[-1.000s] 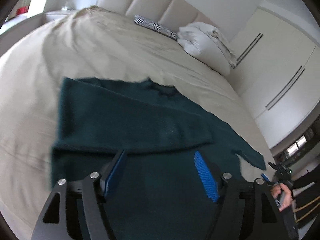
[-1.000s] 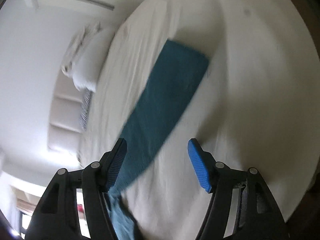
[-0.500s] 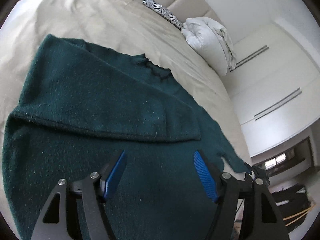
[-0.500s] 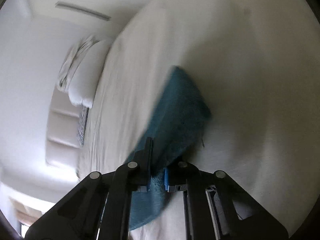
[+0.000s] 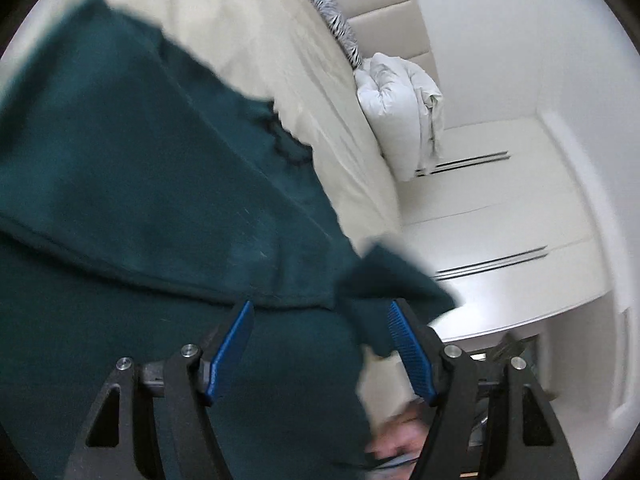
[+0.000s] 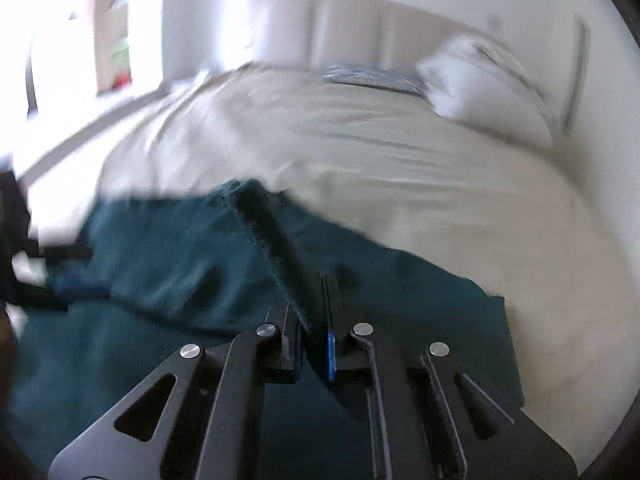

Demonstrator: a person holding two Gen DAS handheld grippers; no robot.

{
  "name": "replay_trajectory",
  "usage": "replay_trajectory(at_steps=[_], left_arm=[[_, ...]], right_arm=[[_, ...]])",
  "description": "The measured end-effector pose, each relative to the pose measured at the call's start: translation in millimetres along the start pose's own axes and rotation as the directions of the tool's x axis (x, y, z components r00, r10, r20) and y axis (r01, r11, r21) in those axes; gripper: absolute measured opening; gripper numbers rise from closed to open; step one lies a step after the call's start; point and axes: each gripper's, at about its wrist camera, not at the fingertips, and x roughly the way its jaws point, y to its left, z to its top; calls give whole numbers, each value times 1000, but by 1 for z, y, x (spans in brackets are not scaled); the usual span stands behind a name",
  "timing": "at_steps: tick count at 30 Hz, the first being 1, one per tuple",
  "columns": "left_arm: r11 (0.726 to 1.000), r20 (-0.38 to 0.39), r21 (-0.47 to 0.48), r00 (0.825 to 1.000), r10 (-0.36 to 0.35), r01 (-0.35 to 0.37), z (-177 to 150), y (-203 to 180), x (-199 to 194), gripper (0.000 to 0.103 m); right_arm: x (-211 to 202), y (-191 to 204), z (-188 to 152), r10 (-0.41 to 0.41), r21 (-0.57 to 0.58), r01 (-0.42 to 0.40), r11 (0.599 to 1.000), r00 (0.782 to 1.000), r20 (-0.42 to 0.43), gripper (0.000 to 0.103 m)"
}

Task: Fold small clothes

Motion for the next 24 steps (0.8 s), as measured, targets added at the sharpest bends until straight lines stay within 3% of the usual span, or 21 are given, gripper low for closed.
replay_trajectory(at_steps=[2,4,7,11,13,14,16,20,23,24], left_arm=[[999,-27,-23,999,-38,37,3,-3,8,73],[998,-42,-27,997,-57,56,6,-9,13,81],[996,-73,-41,994,-80,77,7,-17,25,83],[1000,-129,-12,991,-30,29,8,-28,46,80],[1000,-166,-20,986,-16,12,11,-27,59,56],[999,-184,-34,983,-21,15,11,-24,64,49],[1000,-203,-29,979,2,-8,12,-24,70,10],[999,-189,44,981,39,-32,14,-34,64,8],[987,-148,146,984,94,-73,23,-52,49,8],[979,-131,183,985,111,-85,27,-60,44,8]], right_arm=[[10,24,-7,-6,-30,6,1000,1000,-7,7],[7,48,-14,-26,-65,25,998,1000,-8,7],[6,65,-27,-34,-73,33,997,999,-13,7],[-3,76,-42,-38,-102,38,994,999,2,7],[-8,76,-43,-30,-107,31,994,1000,10,7],[-6,77,-41,-19,-111,20,994,1000,11,7],[-5,80,-42,-7,-120,9,993,1000,12,7],[-12,75,-46,60,-73,-60,995,998,-1,12],[-28,50,-51,179,84,-181,980,983,39,29],[-32,39,-54,218,158,-224,962,974,57,43]])
